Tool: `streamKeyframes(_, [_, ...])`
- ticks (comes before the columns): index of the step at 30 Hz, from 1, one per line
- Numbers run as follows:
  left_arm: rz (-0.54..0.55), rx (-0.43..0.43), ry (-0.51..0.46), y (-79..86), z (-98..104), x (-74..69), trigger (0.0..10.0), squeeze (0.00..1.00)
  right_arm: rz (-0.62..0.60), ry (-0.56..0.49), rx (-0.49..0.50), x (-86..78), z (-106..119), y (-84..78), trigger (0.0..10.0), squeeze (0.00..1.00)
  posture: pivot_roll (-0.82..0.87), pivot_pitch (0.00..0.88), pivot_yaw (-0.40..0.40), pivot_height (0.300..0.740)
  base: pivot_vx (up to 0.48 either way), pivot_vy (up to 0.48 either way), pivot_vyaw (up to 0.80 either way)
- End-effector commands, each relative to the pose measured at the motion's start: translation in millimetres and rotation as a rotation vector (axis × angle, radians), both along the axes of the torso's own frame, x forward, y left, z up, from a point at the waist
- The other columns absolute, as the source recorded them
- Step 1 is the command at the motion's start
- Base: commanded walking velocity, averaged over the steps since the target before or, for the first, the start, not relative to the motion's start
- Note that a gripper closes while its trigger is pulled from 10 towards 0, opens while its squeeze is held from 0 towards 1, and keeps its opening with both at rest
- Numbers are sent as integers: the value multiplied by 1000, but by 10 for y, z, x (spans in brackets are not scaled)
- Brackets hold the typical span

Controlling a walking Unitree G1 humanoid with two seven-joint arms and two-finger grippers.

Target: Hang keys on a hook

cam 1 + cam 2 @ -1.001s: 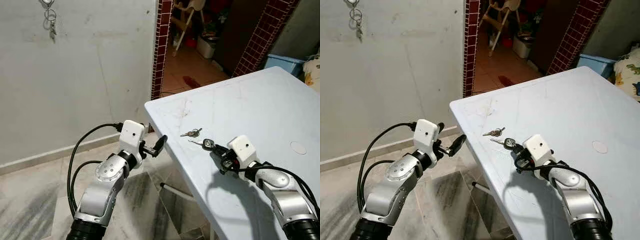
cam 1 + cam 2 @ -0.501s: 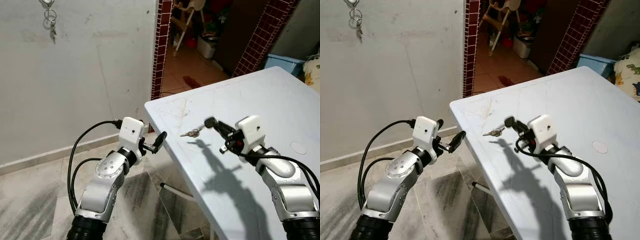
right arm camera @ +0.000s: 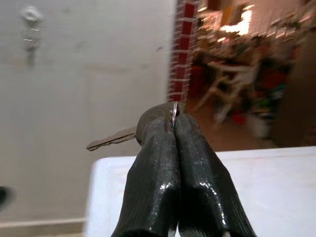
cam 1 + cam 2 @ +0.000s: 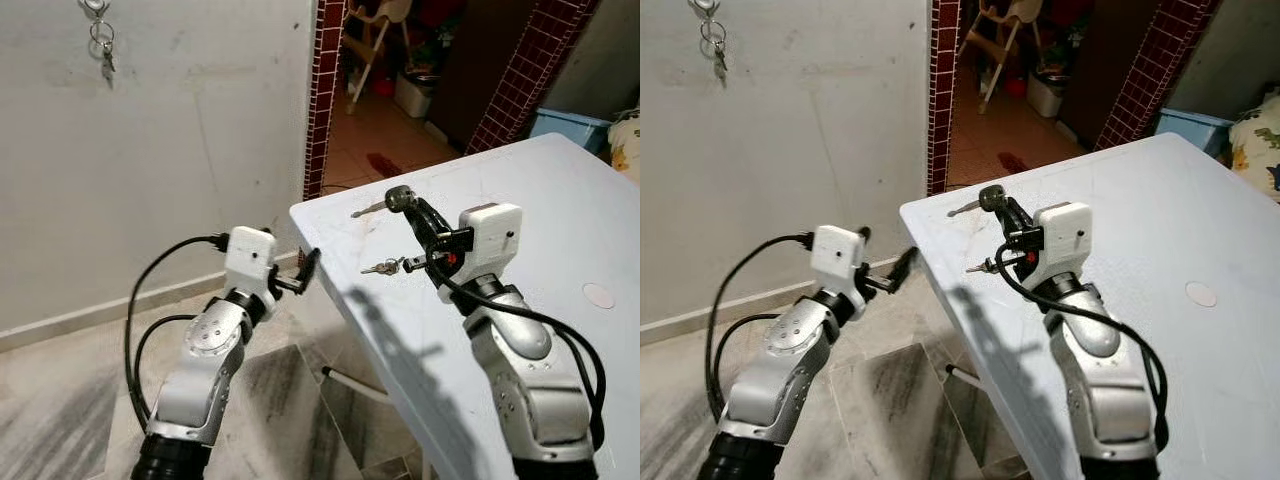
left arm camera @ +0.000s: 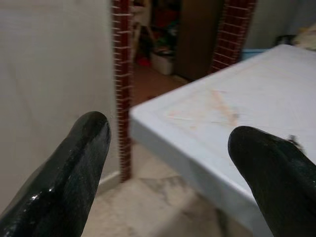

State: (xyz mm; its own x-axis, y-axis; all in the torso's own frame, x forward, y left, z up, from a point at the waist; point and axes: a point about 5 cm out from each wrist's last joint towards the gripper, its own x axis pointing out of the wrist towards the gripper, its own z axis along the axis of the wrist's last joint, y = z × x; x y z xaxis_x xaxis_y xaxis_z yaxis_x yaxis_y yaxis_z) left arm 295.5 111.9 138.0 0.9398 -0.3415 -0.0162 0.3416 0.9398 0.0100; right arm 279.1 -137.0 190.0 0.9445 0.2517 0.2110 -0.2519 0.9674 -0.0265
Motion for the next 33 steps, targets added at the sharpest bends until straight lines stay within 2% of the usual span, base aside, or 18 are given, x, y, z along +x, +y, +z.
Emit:
streamKeyframes(1, [14, 4, -16, 16, 28, -19, 10000, 0, -34, -35, -24, -49, 67, -24, 10000, 0, 78, 0, -49, 740, 0, 0, 0])
streamKeyframes(5, [-15, -6, 9, -10, -2, -32, 10000, 0, 37, -30, -132, -97, 54, 38, 10000, 0, 78, 0, -49, 740, 0, 0, 0])
streamKeyframes(8, [-17, -6, 10, -17, 1, -13, 10000, 0, 66, 2, -100, -88, 31, 5, 10000, 0, 81, 0, -49, 740, 0, 0, 0])
streamKeyframes(17, [-4, 6, 17, 12, -10, -19, 10000, 0, 96, -7, -70, -74, 88, 28, 10000, 0, 88, 0, -51, 740, 0, 0, 0])
streamKeyframes(25, [45, 38, 46, 141, -87, -54, 10000, 0, 99, 10, -61, -98, 36, 70, 10000, 0, 98, 0, -55, 740, 0, 0, 748])
streamKeyframes(30, [51, 38, 56, 156, -100, -60, 10000, 0, 99, 17, -63, -95, 19, 82, 10000, 0, 100, 0, -55, 740, 0, 0, 791])
streamKeyframes(33, [54, 33, 76, 164, -126, -63, 10000, 0, 87, 30, -26, -82, 5, 77, 10000, 0, 103, 0, -54, 740, 0, 0, 263])
